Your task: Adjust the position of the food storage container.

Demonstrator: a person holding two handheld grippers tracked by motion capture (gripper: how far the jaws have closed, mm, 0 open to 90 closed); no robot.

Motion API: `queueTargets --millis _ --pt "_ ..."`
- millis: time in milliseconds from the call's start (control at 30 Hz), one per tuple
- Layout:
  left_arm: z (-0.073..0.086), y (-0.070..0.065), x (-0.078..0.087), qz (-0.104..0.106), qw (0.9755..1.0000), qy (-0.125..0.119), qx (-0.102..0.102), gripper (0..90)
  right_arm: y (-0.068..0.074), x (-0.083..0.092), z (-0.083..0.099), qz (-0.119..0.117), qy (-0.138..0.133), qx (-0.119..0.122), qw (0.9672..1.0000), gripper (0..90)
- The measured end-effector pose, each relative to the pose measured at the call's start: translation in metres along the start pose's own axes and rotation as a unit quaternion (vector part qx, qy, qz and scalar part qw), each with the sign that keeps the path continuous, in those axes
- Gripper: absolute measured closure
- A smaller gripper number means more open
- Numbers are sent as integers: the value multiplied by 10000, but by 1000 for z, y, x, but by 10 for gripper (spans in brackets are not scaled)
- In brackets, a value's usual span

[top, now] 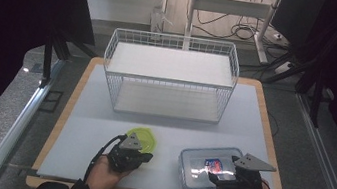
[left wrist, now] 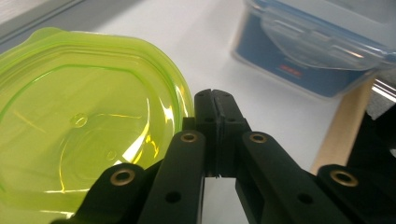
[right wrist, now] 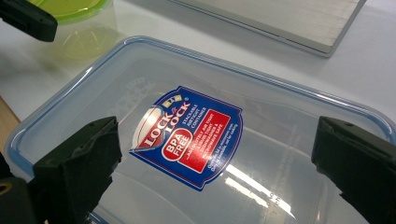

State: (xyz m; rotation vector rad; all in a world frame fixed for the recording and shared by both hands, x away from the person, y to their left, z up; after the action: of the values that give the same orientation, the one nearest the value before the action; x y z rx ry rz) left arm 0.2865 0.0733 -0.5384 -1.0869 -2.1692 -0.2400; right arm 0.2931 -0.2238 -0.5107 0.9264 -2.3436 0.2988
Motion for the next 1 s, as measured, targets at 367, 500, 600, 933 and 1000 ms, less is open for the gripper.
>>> queueTargets --millis 367,500,600,933,1000 --pt "6 33 12 -319 9991 -29 274 900 -1 0 1 59 7 56 10000 17" --pt "9 45 17 -461 9983 -31 350 900 -1 0 1 74 9 64 10000 18" --pt "11 54 21 -561 9976 -44 411 900 -2 0 1 86 9 69 9999 19" --pt "18 81 33 -863 9940 -104 670 900 -2 0 1 132 30 109 9998 19" --pt "19 82 33 -864 9938 -107 689 899 -3 0 1 146 34 112 9998 20"
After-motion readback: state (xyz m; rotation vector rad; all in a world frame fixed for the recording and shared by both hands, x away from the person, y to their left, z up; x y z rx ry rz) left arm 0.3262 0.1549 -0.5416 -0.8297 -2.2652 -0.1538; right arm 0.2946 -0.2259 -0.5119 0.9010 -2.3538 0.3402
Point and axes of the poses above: each handheld gripper's, and its own axes: x roughly backward along the jaws, z roughly out of its underside, y roughly to its left, the point moved 6 cm from there along -x, roughly forward along the jaws
